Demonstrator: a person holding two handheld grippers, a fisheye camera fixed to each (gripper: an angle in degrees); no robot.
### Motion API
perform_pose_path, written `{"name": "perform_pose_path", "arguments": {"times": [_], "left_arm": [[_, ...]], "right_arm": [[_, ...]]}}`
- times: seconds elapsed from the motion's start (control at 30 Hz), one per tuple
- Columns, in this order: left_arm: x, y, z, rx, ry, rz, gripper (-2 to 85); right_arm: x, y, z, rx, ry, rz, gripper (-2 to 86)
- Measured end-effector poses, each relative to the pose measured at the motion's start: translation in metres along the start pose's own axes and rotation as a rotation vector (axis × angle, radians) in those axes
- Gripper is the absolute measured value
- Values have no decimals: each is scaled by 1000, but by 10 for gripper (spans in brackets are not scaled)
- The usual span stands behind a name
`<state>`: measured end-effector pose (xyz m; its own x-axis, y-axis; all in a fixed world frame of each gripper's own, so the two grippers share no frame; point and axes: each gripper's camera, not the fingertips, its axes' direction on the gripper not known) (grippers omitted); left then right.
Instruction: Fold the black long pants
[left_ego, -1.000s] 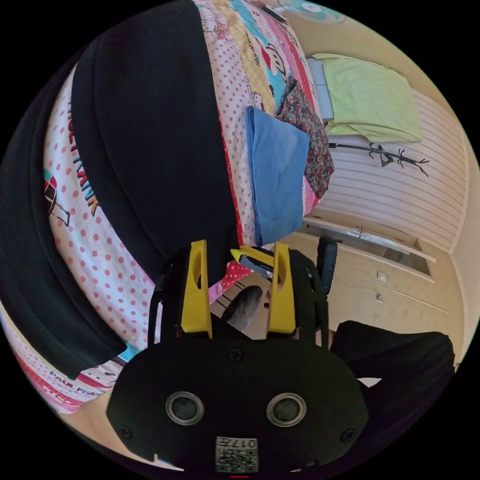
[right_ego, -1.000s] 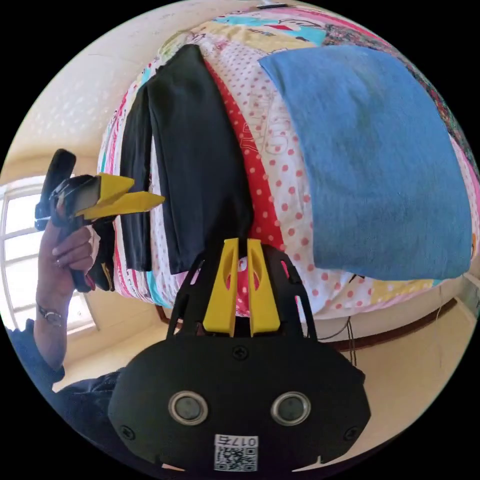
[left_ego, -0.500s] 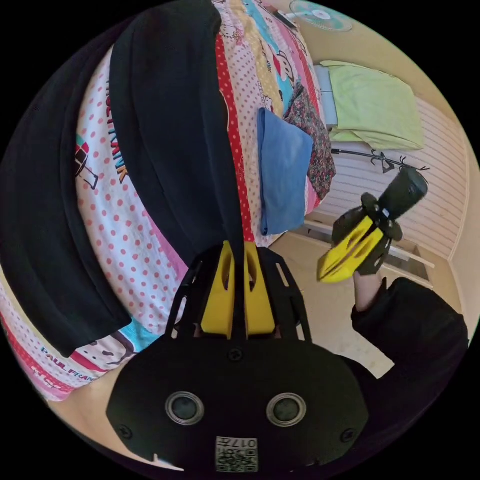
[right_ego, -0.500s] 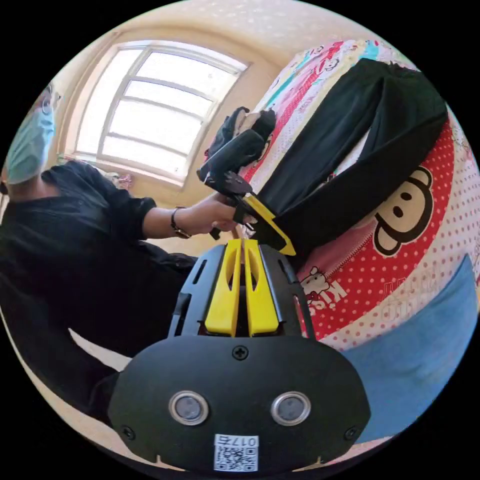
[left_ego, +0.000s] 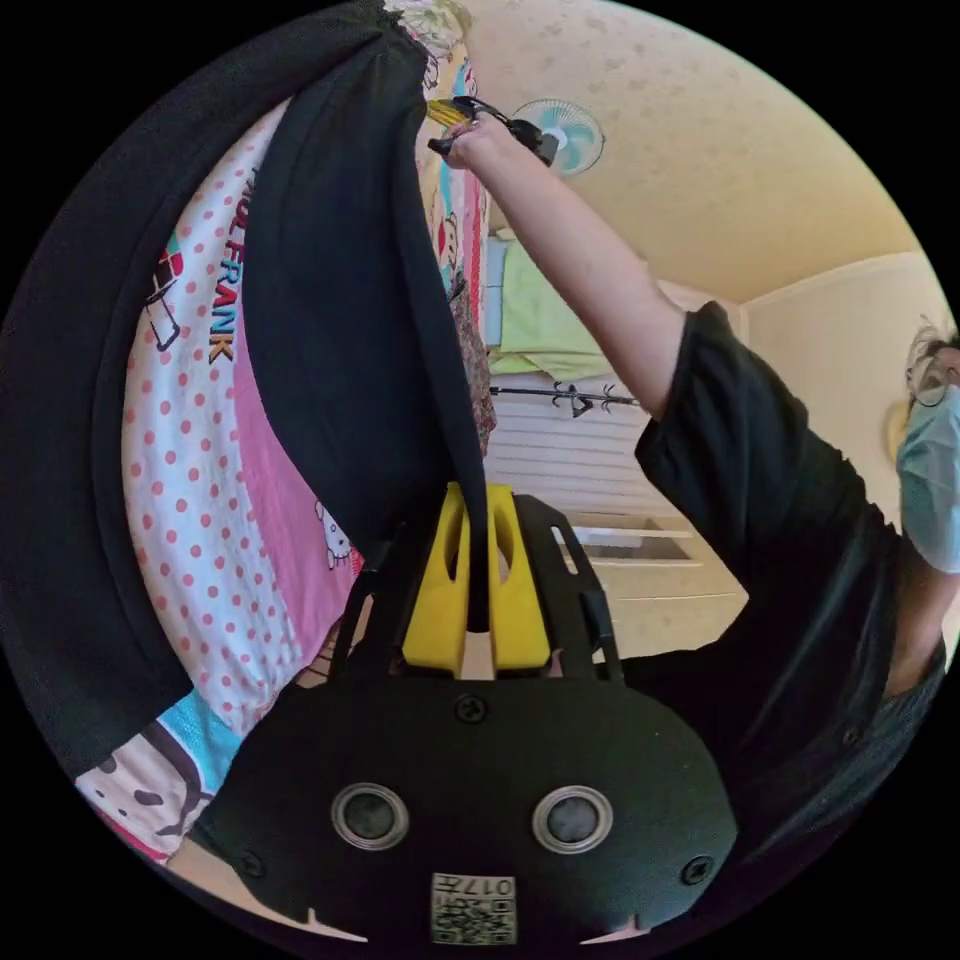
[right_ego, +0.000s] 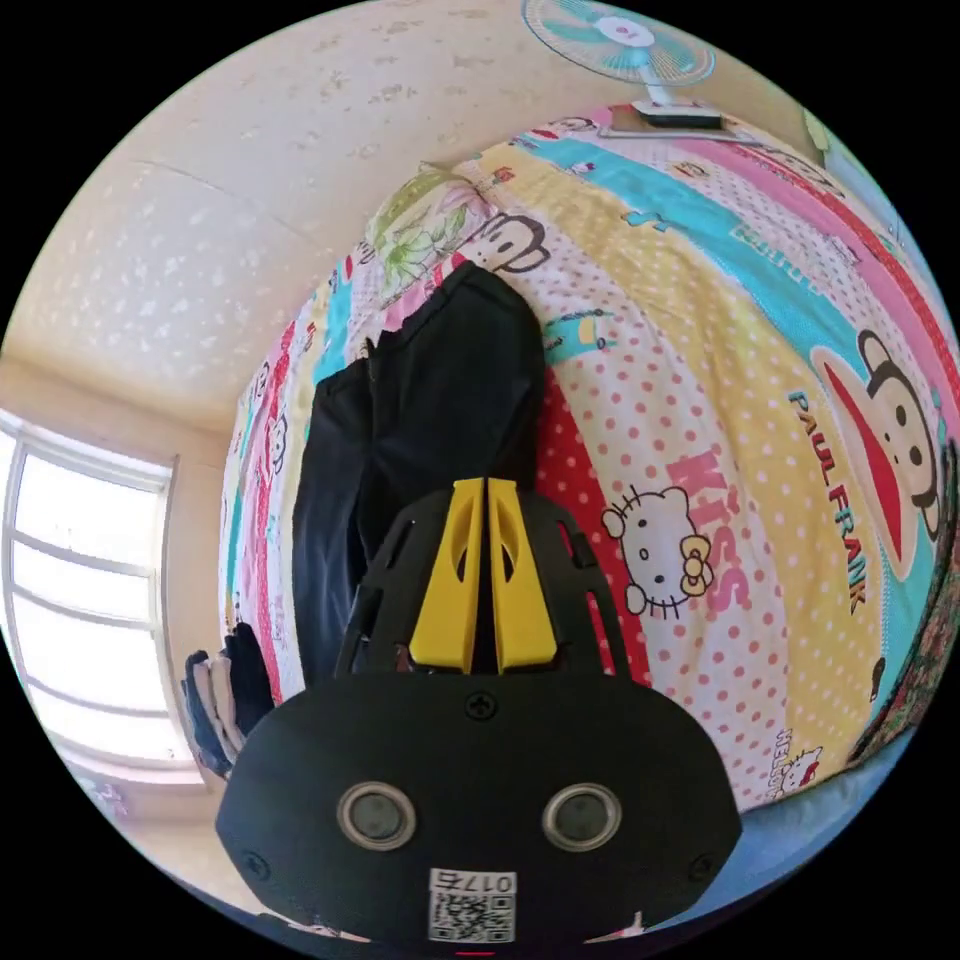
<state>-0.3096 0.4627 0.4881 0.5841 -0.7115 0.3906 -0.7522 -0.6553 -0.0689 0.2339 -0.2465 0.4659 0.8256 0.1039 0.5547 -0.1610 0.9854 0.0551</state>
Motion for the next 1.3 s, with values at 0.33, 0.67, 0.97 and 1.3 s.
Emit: {"name": "perform_pose_path", "arguments": {"times": [0.33, 0.67, 0.97, 1.3], "left_arm": [[42, 47, -131, 157, -148, -77, -4], [79, 23, -127, 120, 44, -52, -4], [104, 44, -191, 232, 74, -97, -4], [80, 81, -220, 299, -3, -274, -4]], "right_arm": [[-198, 31, 97, 19, 586, -343, 114], [-92, 13, 134, -321, 638, 52, 102], [-235, 17, 158, -10, 418, -289, 30], [-251, 71, 255, -264, 97, -375, 63]]}}
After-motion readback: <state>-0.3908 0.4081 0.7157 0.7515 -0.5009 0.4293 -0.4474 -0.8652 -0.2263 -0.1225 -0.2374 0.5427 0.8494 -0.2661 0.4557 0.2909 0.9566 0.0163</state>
